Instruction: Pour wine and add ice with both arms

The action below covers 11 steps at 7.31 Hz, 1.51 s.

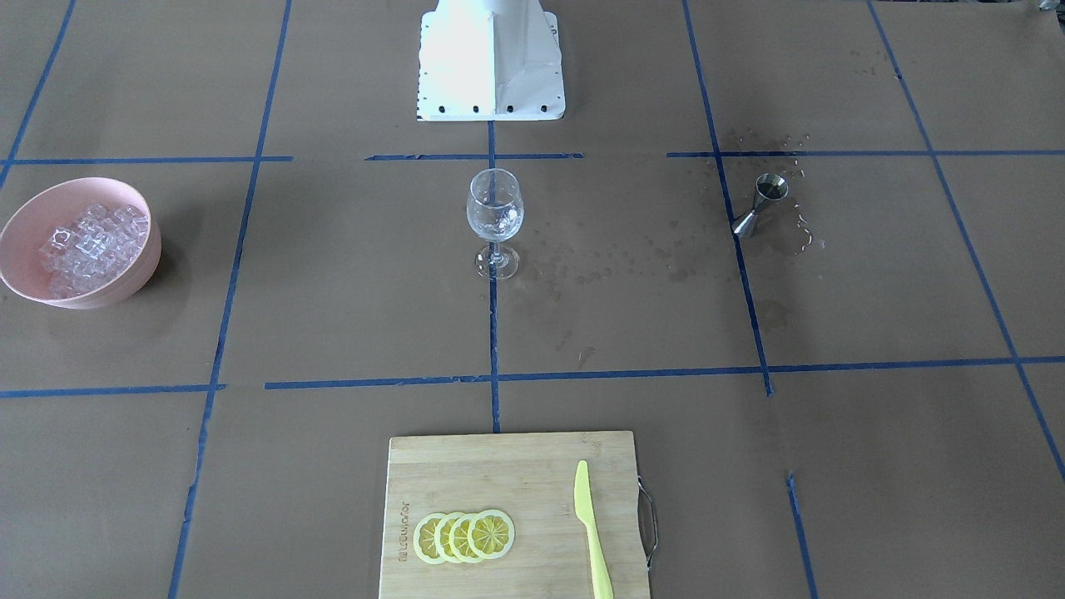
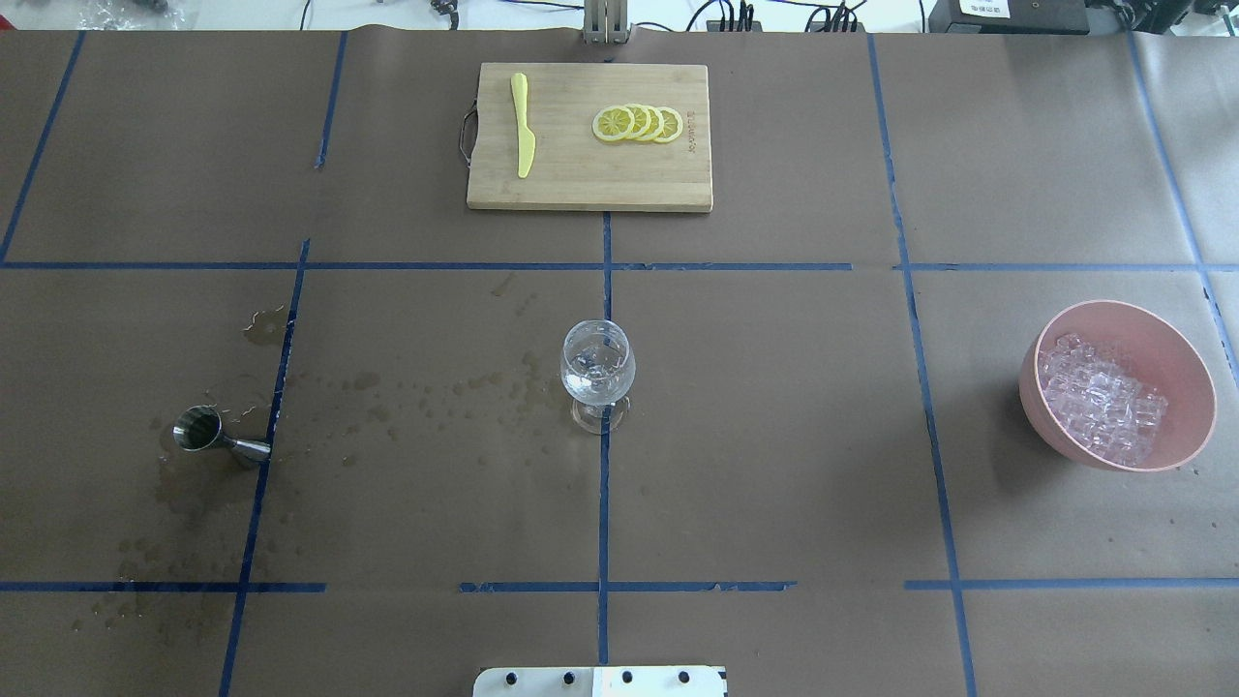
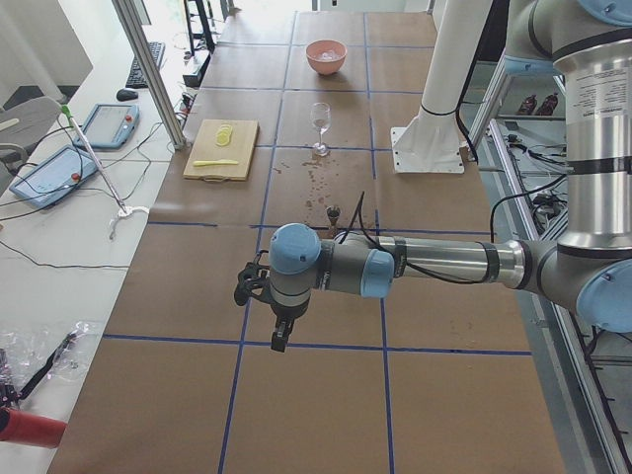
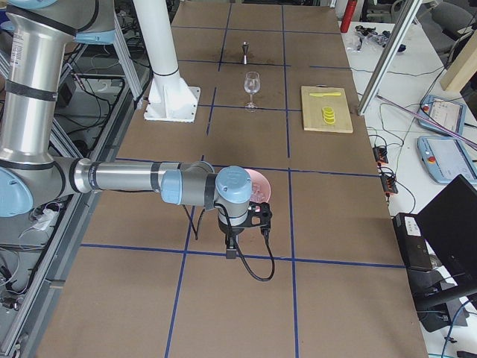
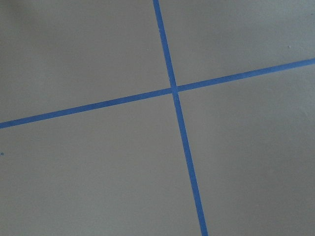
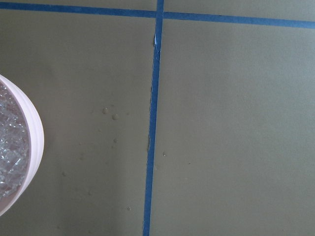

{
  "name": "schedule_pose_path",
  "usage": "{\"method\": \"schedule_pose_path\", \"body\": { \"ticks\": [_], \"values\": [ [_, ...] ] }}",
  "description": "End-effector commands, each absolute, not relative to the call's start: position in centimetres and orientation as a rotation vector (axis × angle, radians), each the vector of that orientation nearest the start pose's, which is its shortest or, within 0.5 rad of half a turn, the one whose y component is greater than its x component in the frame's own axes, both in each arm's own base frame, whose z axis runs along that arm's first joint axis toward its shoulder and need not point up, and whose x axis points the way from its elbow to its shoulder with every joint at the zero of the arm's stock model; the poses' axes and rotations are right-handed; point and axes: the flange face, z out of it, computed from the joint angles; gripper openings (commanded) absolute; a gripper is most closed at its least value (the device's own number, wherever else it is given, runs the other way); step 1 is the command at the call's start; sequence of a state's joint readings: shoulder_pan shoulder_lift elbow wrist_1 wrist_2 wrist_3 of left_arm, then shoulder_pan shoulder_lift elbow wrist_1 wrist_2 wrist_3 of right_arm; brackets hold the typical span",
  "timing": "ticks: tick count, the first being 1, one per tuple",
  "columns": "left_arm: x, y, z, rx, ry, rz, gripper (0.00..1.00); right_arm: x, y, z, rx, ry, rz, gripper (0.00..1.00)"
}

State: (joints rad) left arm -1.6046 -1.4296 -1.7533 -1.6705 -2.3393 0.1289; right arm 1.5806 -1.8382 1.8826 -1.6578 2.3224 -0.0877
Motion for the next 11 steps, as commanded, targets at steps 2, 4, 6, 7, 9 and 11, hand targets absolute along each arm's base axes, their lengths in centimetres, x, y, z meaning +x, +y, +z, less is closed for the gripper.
{"method": "schedule_pose_path", "body": {
  "ticks": [2,4,6,7,9,11],
  "values": [
    [-7.8,-44.1,61.5,0.218,0.753,0.16,1.0,6.9,-38.0,62.3,0.014,-0.753,-0.062,1.0],
    [-7.7,-44.3,61.2,0.249,0.757,0.173,1.0,6.9,-39.2,60.8,0.046,-0.747,-0.069,1.0],
    [-7.6,-44.6,60.0,0.301,0.756,0.199,1.0,6.9,-40.3,59.6,0.082,-0.744,-0.086,1.0],
    [-7.6,-45.1,59.0,0.38,0.75,0.223,1.0,6.9,-40.4,59.4,0.148,-0.743,-0.108,1.0],
    [-7.7,-45.0,56.6,0.661,0.709,0.336,1.0,6.8,-40.5,59.2,0.175,-0.744,-0.12,1.0],
    [-7.5,-44.7,55.6,0.842,0.722,0.352,1.0,6.6,-40.8,58.4,0.191,-0.786,-0.127,1.0]
  ]
}}
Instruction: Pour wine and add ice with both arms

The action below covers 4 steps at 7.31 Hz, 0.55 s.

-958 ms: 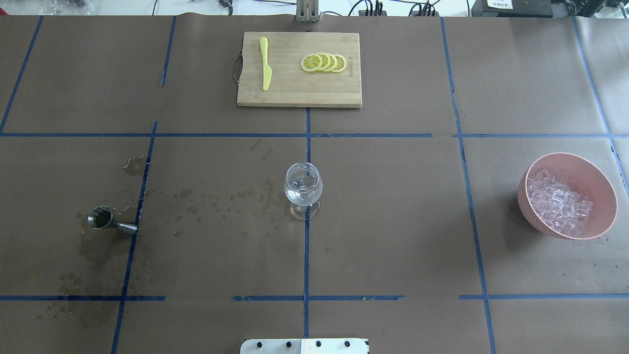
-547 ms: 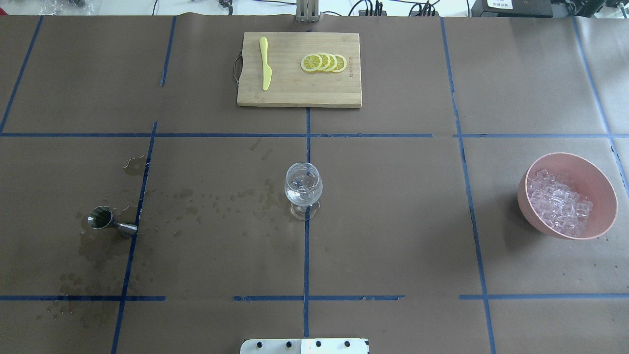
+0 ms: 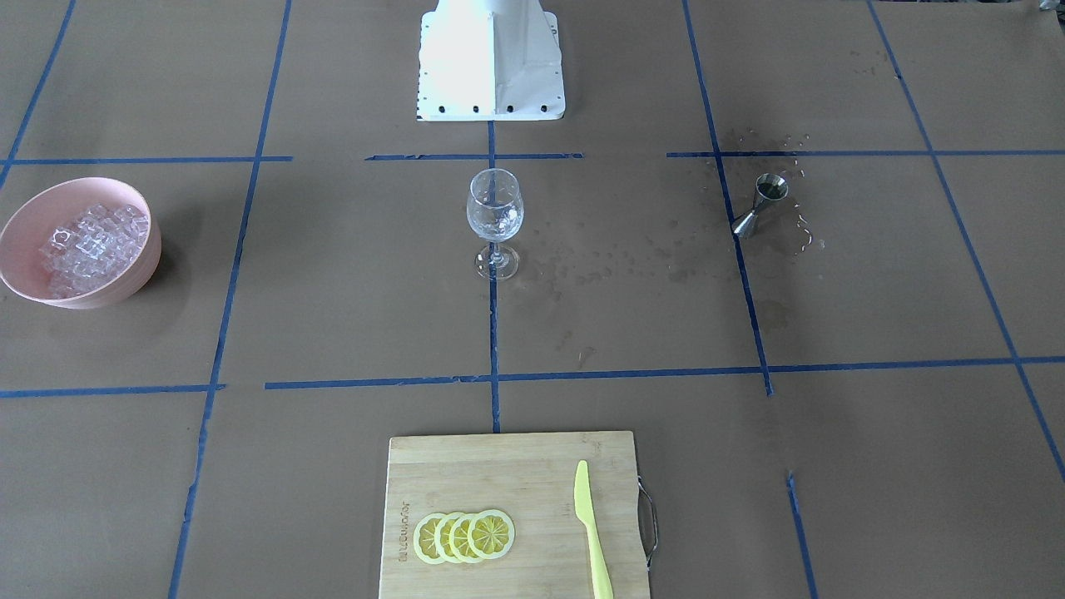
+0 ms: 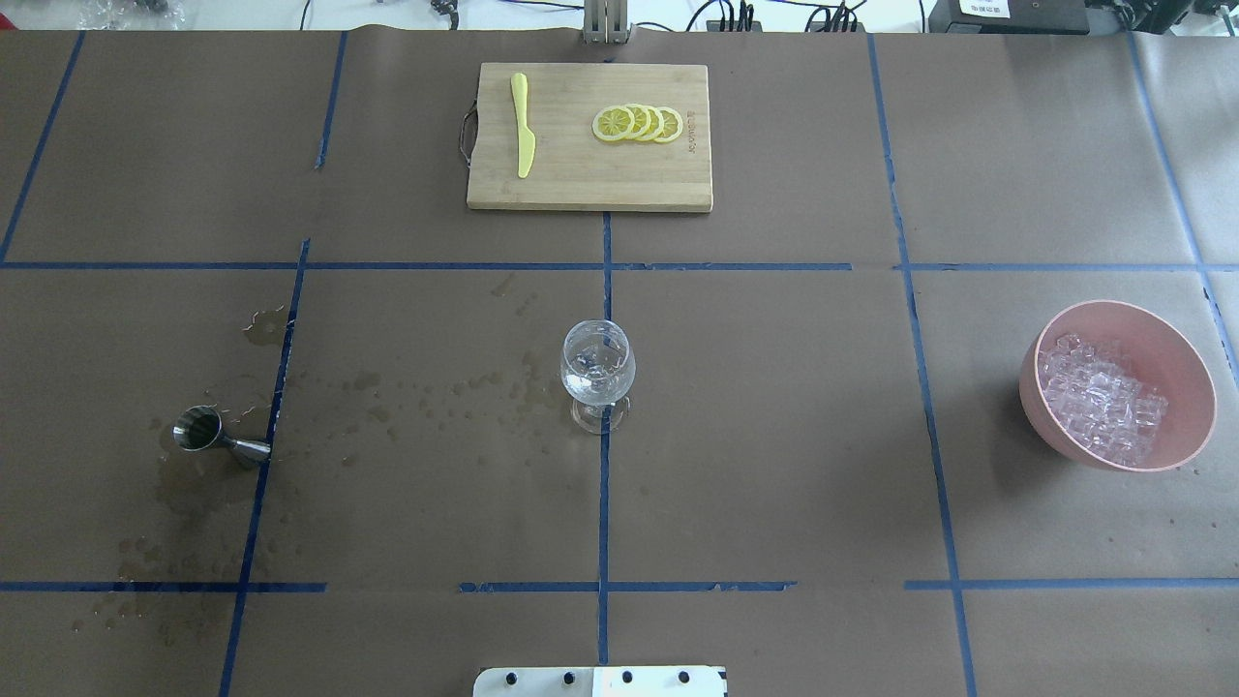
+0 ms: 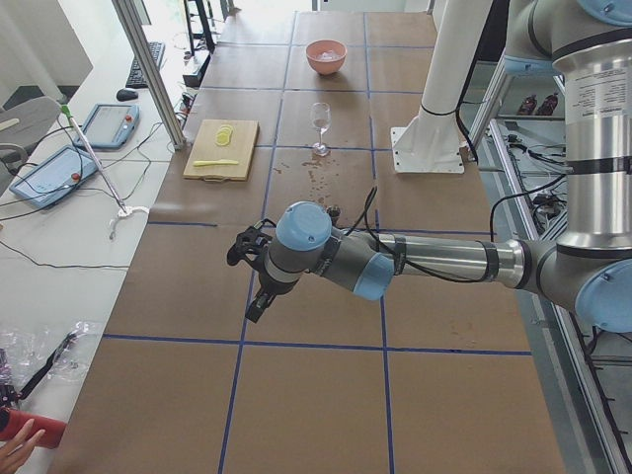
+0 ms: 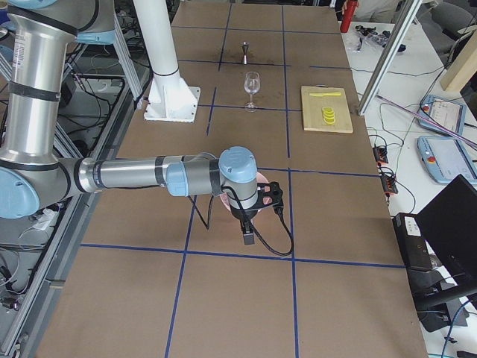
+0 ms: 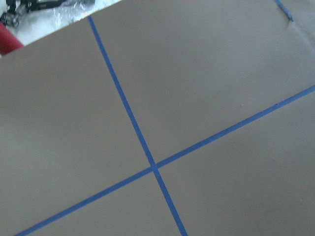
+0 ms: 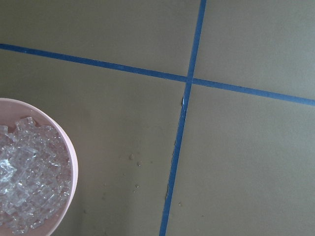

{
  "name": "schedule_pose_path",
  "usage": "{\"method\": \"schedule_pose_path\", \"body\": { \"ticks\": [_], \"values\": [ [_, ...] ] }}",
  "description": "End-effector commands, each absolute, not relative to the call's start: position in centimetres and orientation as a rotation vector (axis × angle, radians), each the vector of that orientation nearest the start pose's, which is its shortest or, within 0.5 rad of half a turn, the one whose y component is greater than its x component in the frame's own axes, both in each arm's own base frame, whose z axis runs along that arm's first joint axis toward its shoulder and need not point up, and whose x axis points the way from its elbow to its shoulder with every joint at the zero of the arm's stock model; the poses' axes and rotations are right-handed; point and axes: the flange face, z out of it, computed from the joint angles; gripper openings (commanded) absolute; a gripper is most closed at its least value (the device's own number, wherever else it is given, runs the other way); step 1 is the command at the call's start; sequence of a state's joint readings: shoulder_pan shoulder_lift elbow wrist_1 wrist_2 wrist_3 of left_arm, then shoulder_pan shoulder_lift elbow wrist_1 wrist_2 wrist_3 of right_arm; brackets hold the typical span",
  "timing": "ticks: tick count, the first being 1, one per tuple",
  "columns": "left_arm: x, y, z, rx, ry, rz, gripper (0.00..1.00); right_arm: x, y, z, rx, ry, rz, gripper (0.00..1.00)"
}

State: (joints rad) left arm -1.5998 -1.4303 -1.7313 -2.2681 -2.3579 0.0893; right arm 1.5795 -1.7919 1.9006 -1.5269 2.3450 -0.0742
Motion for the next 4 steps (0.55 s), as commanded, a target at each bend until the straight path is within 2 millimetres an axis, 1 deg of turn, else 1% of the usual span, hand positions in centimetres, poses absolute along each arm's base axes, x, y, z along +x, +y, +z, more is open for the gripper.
{"method": "schedule_pose_path", "body": {
  "ticks": [1,2,3,4],
  "values": [
    [-7.4,-44.4,55.7,0.875,0.752,0.306,1.0,6.6,-40.8,57.8,0.203,-0.787,-0.134,1.0],
    [-6.6,-44.0,53.6,1.015,0.748,0.359,1.0,6.6,-40.8,57.1,0.219,-0.784,-0.142,1.0],
    [-3.2,-44.2,51.9,1.004,0.839,0.337,1.0,6.5,-40.8,57.0,0.222,-0.785,-0.149,1.0],
    [1.9,-44.6,47.6,1.023,0.864,0.253,1.0,6.5,-40.8,56.9,0.225,-0.785,-0.15,1.0]
  ]
}}
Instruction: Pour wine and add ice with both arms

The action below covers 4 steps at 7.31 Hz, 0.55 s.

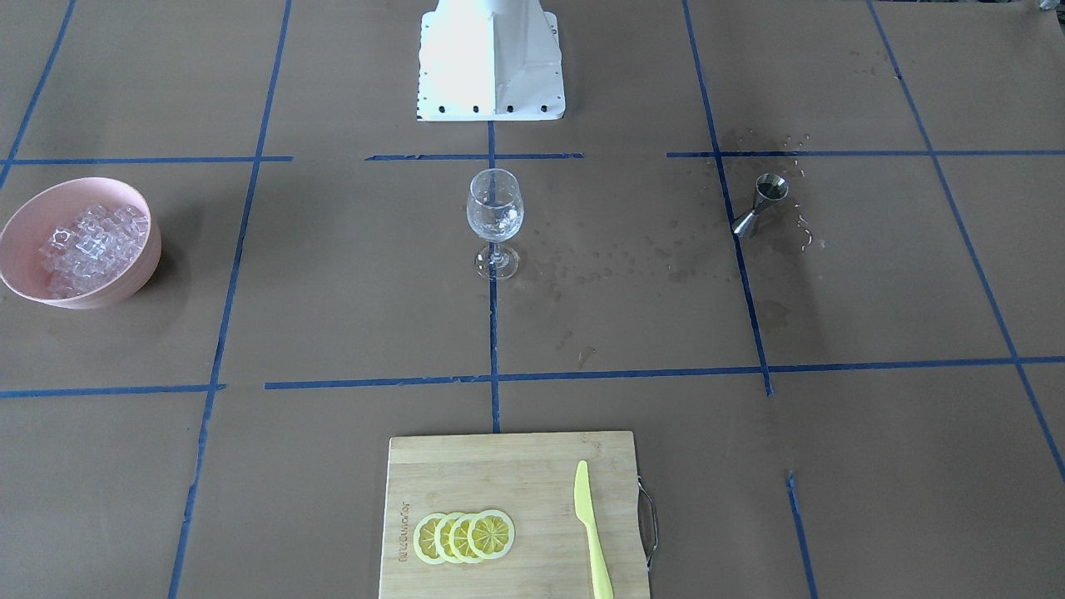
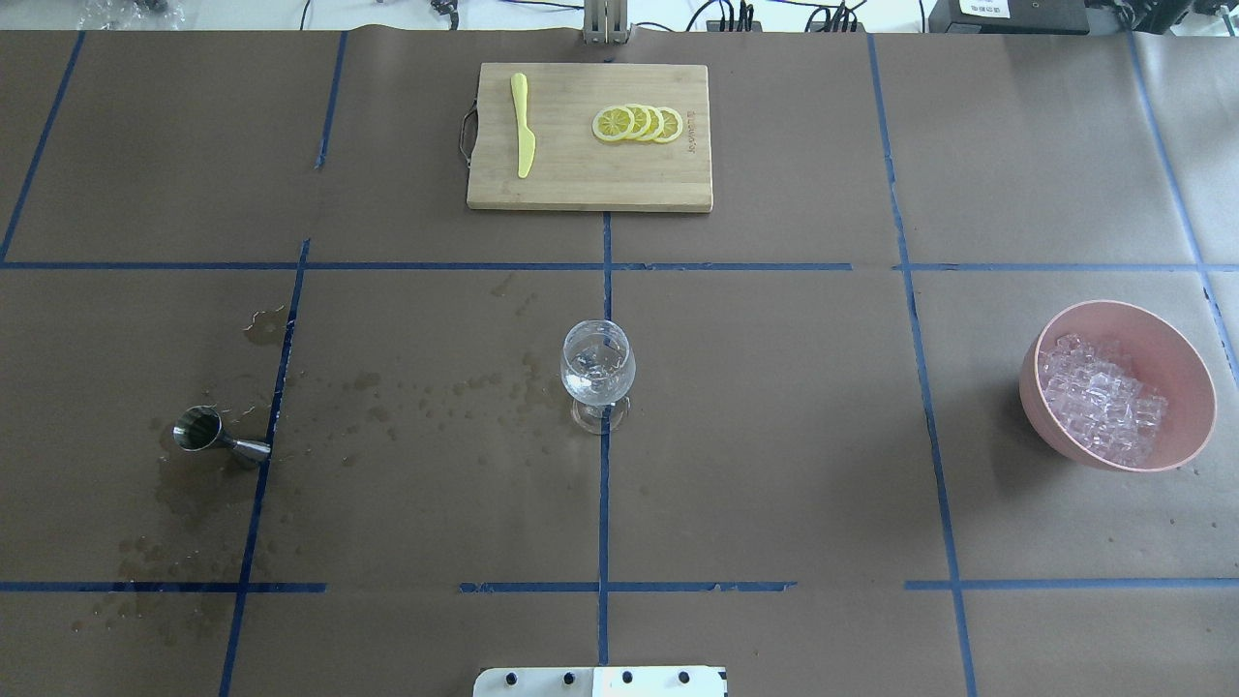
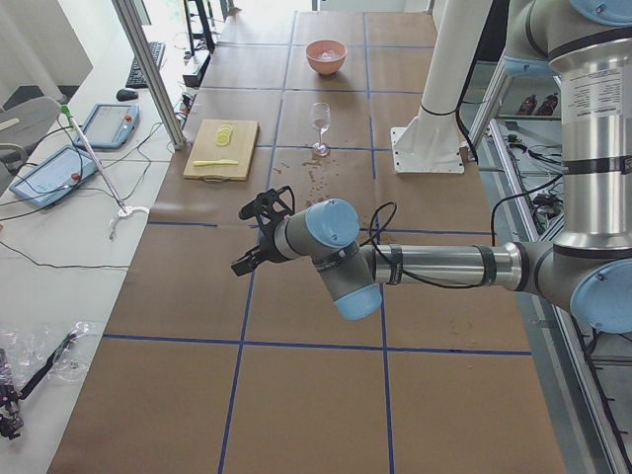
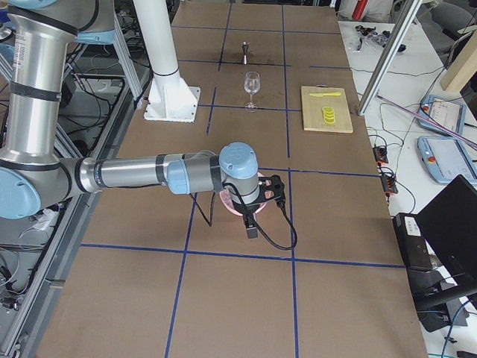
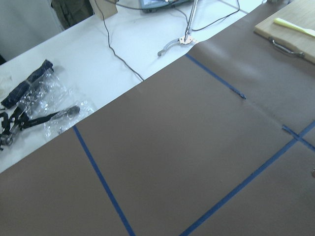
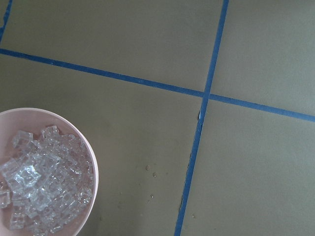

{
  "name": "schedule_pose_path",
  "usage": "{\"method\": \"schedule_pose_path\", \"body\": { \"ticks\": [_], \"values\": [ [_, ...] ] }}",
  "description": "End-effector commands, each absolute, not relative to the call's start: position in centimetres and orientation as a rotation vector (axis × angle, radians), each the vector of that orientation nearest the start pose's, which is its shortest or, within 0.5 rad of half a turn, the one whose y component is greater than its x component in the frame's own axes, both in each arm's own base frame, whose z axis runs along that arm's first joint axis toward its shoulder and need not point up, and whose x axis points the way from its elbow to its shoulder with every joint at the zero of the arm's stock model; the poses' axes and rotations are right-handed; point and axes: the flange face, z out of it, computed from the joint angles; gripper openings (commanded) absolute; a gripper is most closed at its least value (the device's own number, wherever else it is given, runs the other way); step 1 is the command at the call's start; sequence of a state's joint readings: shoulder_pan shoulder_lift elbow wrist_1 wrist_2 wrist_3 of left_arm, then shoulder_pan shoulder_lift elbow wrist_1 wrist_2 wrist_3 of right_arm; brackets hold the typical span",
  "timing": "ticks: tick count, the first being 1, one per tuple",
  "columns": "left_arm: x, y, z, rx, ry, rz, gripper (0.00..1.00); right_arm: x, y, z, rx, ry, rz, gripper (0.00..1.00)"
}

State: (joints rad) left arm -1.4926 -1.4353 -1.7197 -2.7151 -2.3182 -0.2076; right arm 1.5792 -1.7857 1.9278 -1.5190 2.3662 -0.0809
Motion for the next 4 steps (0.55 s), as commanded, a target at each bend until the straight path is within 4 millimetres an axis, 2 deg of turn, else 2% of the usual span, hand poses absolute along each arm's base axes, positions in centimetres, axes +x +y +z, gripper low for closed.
{"method": "schedule_pose_path", "body": {
  "ticks": [1,3,4],
  "values": [
    [6.8,-44.7,45.9,1.026,0.882,0.184,1.0,6.5,-40.8,56.8,0.226,-0.783,-0.151,1.0],
    [14.0,-42.8,44.6,1.104,0.94,0.089,1.0,6.5,-40.8,56.8,0.224,-0.783,-0.146,1.0],
    [17.6,-41.4,44.8,1.126,0.926,0.027,1.0,6.6,-40.8,56.8,0.224,-0.783,-0.144,1.0]
  ]
}}
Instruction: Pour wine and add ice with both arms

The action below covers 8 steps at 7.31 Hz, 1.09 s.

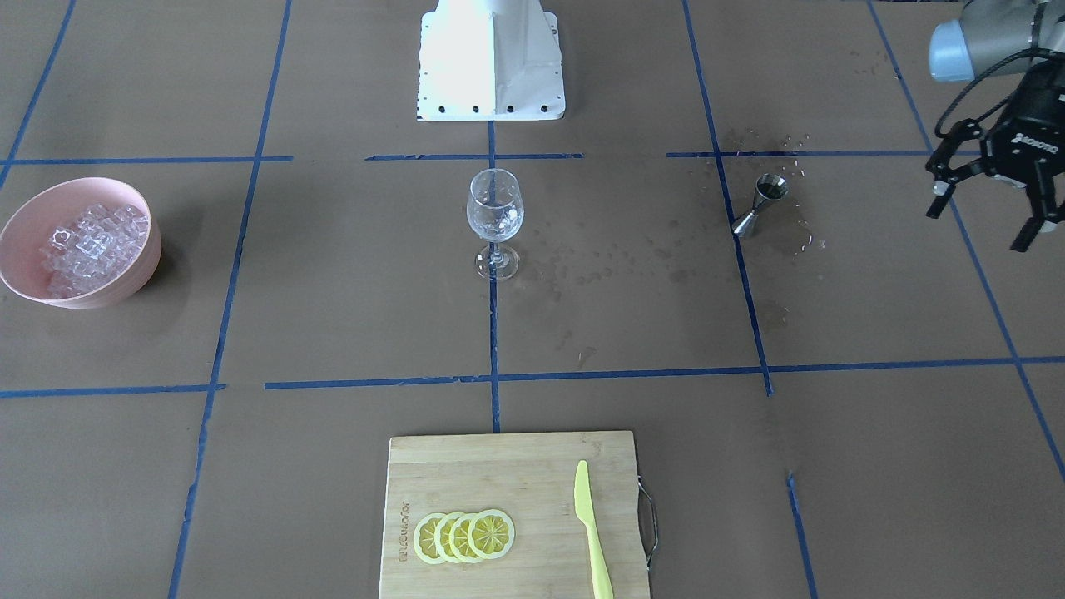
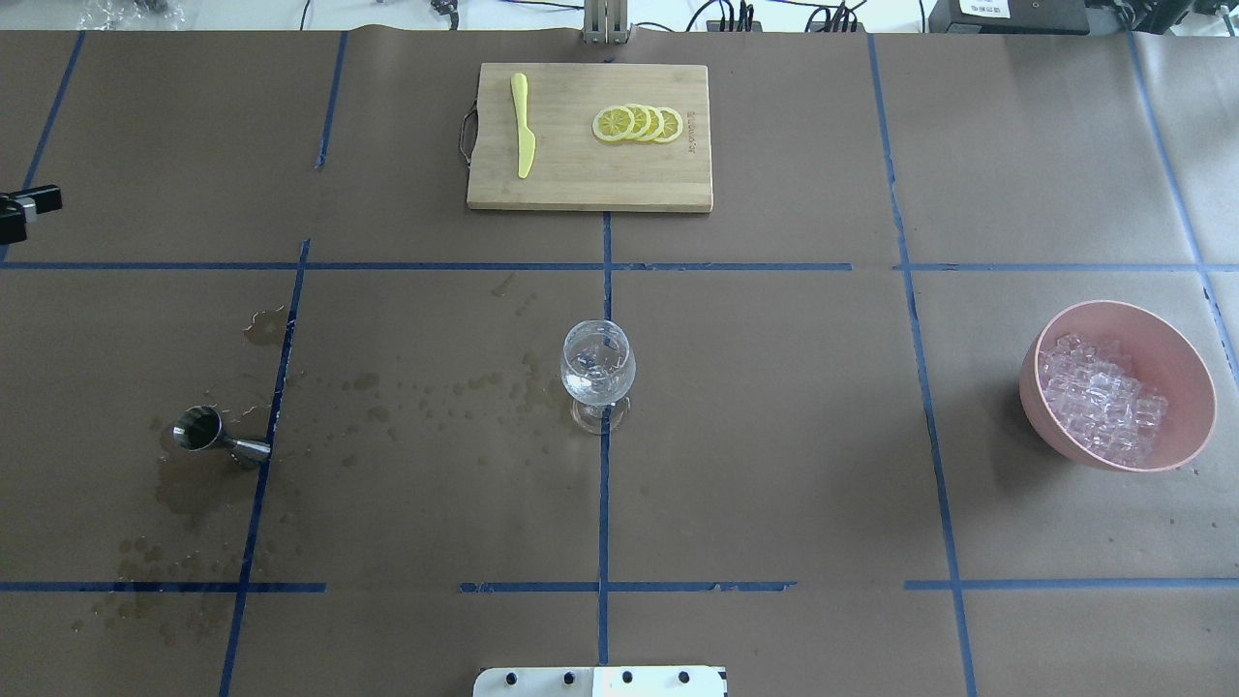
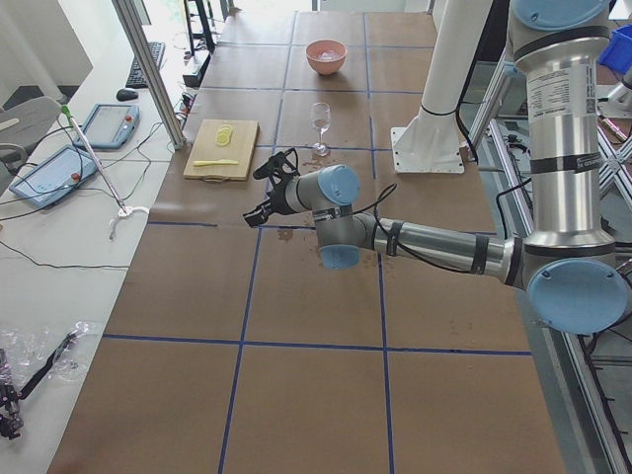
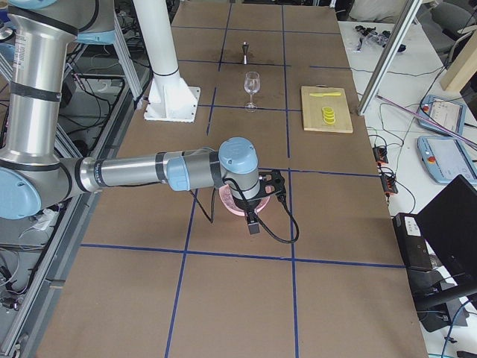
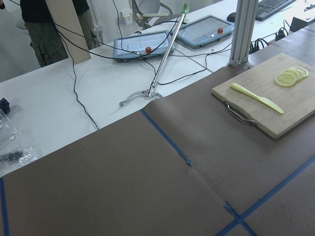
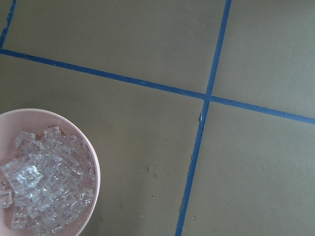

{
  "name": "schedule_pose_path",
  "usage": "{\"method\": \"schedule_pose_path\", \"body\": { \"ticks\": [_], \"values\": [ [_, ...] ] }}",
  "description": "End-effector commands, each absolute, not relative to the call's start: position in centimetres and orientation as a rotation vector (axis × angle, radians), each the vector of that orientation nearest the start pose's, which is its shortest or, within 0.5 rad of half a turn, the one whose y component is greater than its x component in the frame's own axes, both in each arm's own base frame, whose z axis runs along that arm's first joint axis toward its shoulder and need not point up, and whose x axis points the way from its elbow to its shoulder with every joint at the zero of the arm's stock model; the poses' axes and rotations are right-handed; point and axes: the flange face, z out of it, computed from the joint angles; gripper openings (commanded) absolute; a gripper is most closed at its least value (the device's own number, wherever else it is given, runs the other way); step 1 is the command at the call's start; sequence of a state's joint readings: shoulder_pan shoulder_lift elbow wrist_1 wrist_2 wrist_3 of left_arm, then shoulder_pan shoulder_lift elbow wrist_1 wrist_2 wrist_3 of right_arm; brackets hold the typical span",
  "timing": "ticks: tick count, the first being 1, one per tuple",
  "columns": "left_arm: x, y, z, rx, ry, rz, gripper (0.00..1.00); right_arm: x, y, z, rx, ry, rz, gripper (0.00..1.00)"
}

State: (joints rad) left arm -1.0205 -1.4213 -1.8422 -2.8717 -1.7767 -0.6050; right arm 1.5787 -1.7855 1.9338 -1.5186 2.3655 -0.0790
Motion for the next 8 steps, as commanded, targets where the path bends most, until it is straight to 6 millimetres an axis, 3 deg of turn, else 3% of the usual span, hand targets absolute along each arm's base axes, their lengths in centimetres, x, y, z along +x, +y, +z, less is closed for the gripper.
{"method": "schedule_pose_path", "body": {
  "ticks": [1,8],
  "values": [
    [20.8,-39.5,44.8,1.159,0.911,-0.038,1.0,6.5,-40.8,56.9,0.221,-0.784,-0.144,1.0],
    [32.5,-25.7,48.3,1.255,0.832,-0.192,1.0,6.6,-40.5,57.0,0.218,-0.784,-0.141,1.0]
  ]
}}
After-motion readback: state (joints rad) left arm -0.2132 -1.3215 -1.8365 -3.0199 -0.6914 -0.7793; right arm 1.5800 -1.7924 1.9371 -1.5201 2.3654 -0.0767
